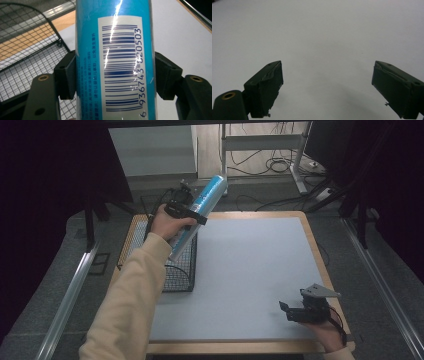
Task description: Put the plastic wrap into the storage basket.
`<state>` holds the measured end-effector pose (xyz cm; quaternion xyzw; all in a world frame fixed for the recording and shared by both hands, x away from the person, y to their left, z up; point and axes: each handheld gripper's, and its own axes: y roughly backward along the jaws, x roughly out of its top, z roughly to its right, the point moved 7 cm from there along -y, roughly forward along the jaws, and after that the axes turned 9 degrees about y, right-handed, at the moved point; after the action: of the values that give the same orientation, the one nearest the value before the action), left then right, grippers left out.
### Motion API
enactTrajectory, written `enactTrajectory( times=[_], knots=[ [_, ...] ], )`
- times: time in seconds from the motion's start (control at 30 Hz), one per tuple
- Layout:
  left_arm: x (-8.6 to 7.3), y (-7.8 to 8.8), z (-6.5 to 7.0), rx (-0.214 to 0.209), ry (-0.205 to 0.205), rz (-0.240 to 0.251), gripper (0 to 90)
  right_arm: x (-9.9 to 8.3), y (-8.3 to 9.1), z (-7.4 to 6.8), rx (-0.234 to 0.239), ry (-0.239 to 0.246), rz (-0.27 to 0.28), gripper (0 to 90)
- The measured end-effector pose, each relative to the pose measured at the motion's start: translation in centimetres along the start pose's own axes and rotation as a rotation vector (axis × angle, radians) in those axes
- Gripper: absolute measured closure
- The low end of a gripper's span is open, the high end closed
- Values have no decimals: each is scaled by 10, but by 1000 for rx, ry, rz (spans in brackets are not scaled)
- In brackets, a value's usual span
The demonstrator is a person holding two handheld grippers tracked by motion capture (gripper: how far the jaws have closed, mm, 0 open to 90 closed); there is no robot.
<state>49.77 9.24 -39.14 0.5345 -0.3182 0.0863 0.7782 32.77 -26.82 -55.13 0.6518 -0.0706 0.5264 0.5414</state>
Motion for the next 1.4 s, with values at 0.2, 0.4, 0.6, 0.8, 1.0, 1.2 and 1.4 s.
enactTrajectory(
  times=[0.2,0.4,0.6,0.8,1.0,1.2,1.4],
  knots=[
    [-2,-2,-18,14,28,1,318,0,0,0,0,1,0,102],
    [-6,-1,-40,37,41,-9,318,-1,-1,0,-1,-3,-3,102],
    [-12,-4,-54,64,52,-30,318,-1,-2,0,-2,-2,-4,102],
    [-10,-11,-62,73,62,-40,318,-1,-2,0,-5,-6,-6,102],
    [-13,-25,-68,87,64,-73,318,-2,-4,0,-2,-4,-11,102],
    [-16,-37,-78,123,66,-108,318,-3,-4,1,-3,-6,-14,101],
    [-21,-50,-84,143,62,-140,318,-3,-4,2,-4,-7,-13,102]
  ],
)
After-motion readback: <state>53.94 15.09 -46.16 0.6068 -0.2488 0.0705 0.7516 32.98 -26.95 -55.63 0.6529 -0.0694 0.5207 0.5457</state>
